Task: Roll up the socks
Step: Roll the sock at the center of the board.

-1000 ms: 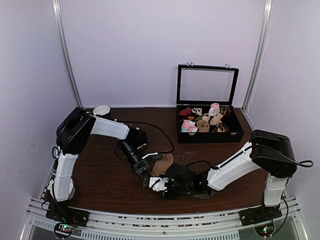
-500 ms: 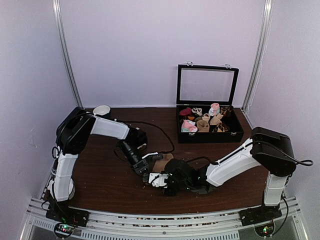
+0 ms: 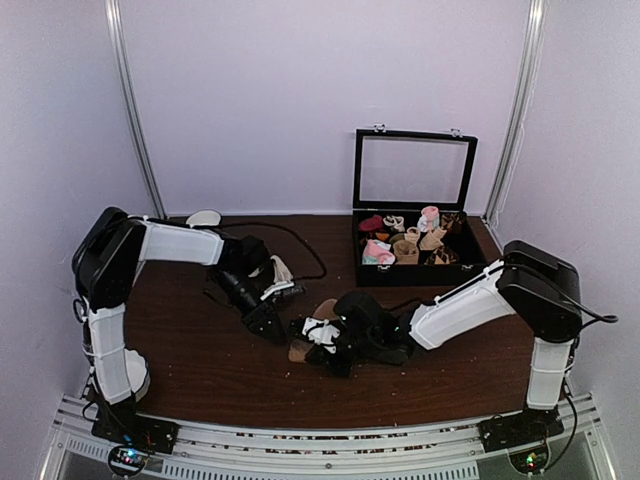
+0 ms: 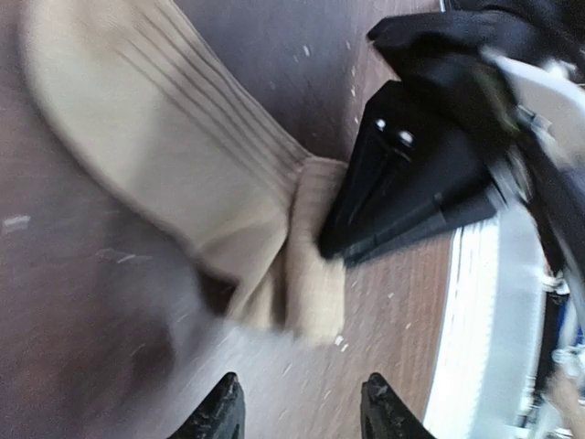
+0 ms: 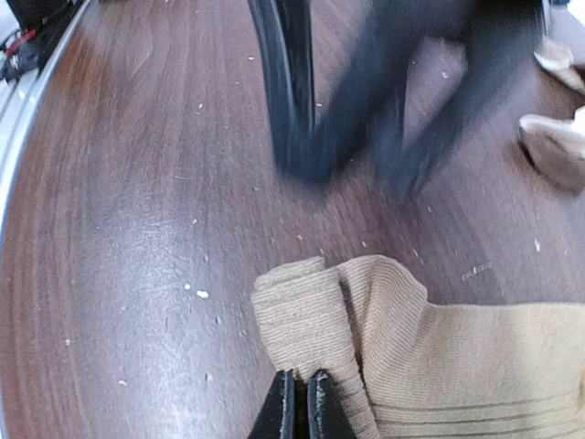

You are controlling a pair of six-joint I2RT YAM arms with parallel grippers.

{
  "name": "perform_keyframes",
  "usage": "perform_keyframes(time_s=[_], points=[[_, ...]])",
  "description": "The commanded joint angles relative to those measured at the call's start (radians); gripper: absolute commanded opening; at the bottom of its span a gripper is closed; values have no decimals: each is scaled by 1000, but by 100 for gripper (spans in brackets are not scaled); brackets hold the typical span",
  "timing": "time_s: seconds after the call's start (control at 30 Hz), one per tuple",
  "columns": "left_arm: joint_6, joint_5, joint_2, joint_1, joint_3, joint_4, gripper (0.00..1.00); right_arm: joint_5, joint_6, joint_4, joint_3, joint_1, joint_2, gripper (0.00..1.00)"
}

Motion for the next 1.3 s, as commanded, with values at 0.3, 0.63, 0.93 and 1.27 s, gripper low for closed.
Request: perform_keyframes(time_s=[0.3, 0.63, 0.93, 1.27], points=[[218, -50, -177, -53, -175, 233, 39, -313, 447, -84, -39, -135, 71, 0], [286, -240, -172, -185, -201, 393, 44, -458, 620, 66, -97, -247, 130, 0], [305, -342, -130, -216, -165, 466, 45, -453, 576, -20, -63, -249, 160, 0], [338, -340, -73, -226, -123, 438, 31, -460, 570, -24, -58, -256, 165, 0]])
